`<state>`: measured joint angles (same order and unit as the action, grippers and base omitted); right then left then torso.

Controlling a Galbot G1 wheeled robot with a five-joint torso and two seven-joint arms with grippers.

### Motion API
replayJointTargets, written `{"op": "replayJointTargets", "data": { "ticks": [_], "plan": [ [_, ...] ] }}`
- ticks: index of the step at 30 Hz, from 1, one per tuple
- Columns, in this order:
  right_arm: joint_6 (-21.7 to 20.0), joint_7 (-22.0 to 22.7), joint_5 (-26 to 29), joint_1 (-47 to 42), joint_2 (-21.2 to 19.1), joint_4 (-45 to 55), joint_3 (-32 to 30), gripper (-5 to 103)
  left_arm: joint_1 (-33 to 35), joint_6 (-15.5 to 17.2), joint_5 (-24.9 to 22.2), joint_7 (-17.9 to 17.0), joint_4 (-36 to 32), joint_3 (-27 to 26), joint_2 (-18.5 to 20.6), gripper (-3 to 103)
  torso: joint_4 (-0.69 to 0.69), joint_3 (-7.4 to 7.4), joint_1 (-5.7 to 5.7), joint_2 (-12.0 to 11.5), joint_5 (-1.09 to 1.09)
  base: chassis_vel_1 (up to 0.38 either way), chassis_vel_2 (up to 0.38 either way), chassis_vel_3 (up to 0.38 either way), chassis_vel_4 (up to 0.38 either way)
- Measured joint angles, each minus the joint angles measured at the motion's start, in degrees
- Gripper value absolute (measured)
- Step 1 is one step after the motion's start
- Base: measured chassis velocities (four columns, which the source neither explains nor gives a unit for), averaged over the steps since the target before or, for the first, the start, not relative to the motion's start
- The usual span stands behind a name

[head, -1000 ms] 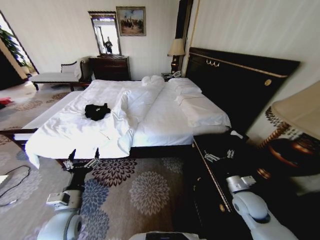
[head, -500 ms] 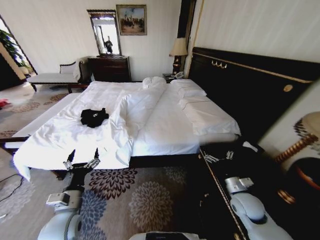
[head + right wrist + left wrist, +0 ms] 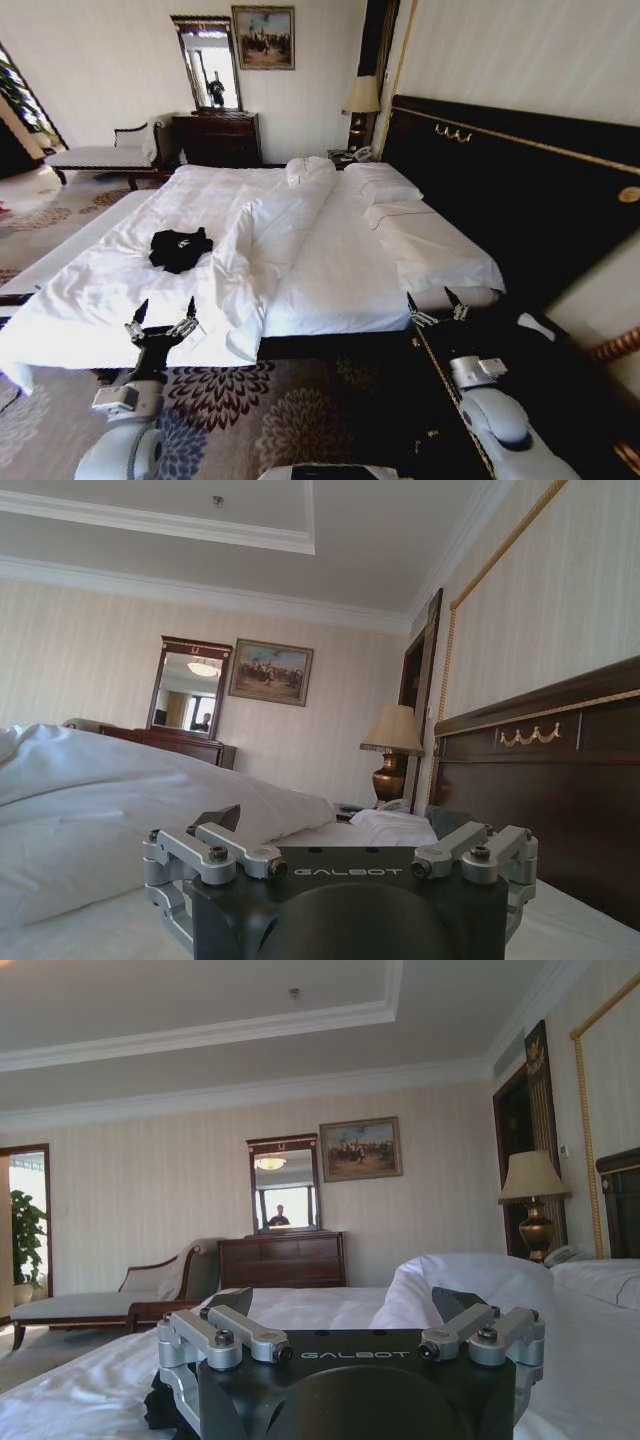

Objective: Fold the clothes on the bed.

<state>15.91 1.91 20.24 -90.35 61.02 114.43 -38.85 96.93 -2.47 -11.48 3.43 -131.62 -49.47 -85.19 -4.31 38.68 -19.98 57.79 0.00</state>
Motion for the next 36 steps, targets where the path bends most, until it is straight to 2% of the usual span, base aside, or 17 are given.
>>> {"op": "replayJointTargets", "data": {
  "ticks": [20,36],
  "plan": [
    [2.7,-1.5,-1.5,-0.3,2.9,-0.4,-0.7,100,-0.3,-0.7,-1.3,0.2,0.3,0.8,0.2,100,0.0,0.0,0.01,0.0,0.0,-0.026,0.025,0.029,-0.022],
    [2.7,-1.8,-1.9,0.7,3.4,-2.9,-0.2,100,-1.4,-0.7,-1.2,0.2,1.7,1.3,-0.1,100,0.0,-0.01,0.03,0.0,0.01,-0.008,0.008,0.006,-0.006]
  ]
}}
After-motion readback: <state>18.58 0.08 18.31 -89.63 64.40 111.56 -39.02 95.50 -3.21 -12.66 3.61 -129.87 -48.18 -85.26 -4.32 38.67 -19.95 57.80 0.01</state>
